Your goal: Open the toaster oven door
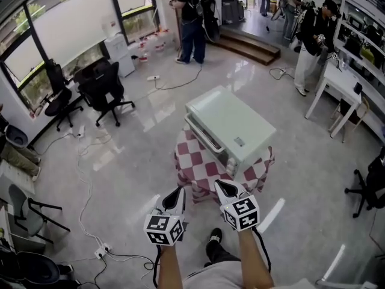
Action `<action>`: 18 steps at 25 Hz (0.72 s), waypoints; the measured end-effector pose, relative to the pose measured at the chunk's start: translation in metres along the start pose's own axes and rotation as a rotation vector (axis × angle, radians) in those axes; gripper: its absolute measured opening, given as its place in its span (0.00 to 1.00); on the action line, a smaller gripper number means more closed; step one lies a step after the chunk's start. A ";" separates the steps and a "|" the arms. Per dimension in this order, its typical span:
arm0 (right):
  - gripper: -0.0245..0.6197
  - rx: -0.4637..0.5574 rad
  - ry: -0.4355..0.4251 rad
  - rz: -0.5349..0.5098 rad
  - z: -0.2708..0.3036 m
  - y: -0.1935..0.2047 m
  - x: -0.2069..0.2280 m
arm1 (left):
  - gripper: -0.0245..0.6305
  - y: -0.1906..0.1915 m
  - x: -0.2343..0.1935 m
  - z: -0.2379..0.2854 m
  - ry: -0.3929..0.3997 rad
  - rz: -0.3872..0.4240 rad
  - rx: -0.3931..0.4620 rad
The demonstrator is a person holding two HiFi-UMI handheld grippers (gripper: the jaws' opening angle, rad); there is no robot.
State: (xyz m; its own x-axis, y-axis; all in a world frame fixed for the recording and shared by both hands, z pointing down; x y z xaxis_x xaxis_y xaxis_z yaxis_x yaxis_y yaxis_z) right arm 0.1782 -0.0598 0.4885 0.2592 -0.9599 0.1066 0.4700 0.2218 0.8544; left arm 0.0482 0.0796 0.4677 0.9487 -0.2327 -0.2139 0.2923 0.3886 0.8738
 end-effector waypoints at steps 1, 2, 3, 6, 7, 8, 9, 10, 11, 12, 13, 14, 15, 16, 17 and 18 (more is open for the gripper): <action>0.04 -0.001 -0.001 -0.004 0.008 -0.006 0.003 | 0.04 -0.005 -0.006 0.007 0.001 0.000 -0.001; 0.04 0.001 -0.004 -0.008 0.015 -0.012 0.006 | 0.04 -0.011 -0.011 0.014 0.003 0.000 -0.003; 0.04 0.005 -0.010 -0.013 0.021 -0.018 0.008 | 0.04 -0.016 -0.015 0.020 0.005 0.001 -0.003; 0.04 0.019 -0.031 -0.029 0.040 -0.035 0.017 | 0.04 -0.032 -0.027 0.040 0.015 0.000 0.001; 0.04 0.020 -0.031 -0.033 0.046 -0.040 0.021 | 0.04 -0.037 -0.031 0.047 0.017 0.002 0.005; 0.04 0.020 -0.033 -0.038 0.053 -0.044 0.024 | 0.04 -0.041 -0.035 0.055 0.018 0.004 0.007; 0.04 0.022 -0.039 -0.044 0.059 -0.048 0.027 | 0.04 -0.045 -0.039 0.062 0.019 0.007 0.009; 0.04 0.027 -0.049 -0.052 0.064 -0.052 0.029 | 0.04 -0.049 -0.043 0.069 0.019 0.010 0.010; 0.04 0.032 -0.056 -0.059 0.070 -0.055 0.031 | 0.04 -0.052 -0.047 0.076 0.018 0.012 0.011; 0.04 0.035 -0.058 -0.067 0.074 -0.058 0.032 | 0.04 -0.054 -0.050 0.082 0.020 0.013 0.013; 0.04 0.035 -0.056 -0.073 0.078 -0.060 0.034 | 0.04 -0.056 -0.052 0.088 0.024 0.013 0.014; 0.04 0.036 -0.052 -0.075 0.081 -0.061 0.036 | 0.04 -0.056 -0.054 0.095 0.030 0.012 0.015; 0.04 0.035 -0.048 -0.074 0.084 -0.062 0.038 | 0.04 -0.057 -0.056 0.102 0.037 0.012 0.013; 0.04 0.033 -0.043 -0.076 0.086 -0.062 0.040 | 0.04 -0.057 -0.057 0.110 0.042 0.011 0.011; 0.04 0.026 -0.037 -0.083 0.088 -0.062 0.042 | 0.04 -0.057 -0.058 0.117 0.047 0.007 0.010; 0.04 0.019 -0.030 -0.093 0.090 -0.063 0.044 | 0.04 -0.057 -0.059 0.124 0.054 0.001 0.011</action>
State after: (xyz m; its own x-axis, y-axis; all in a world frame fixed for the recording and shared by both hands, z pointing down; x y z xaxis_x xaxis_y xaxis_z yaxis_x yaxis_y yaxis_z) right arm 0.0840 -0.1312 0.4856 0.1899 -0.9810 0.0408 0.4749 0.1282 0.8707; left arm -0.0393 -0.0393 0.4844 0.9542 -0.1837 -0.2361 0.2903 0.3790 0.8787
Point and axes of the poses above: the fingertips, and each gripper's own axes: z forward along the fingers, x to its right, y out of its underside, the point moved 7 cm from there along -z, backward along the fingers, and after that the axes turned 12 degrees about -x, right-handed, at the moved point
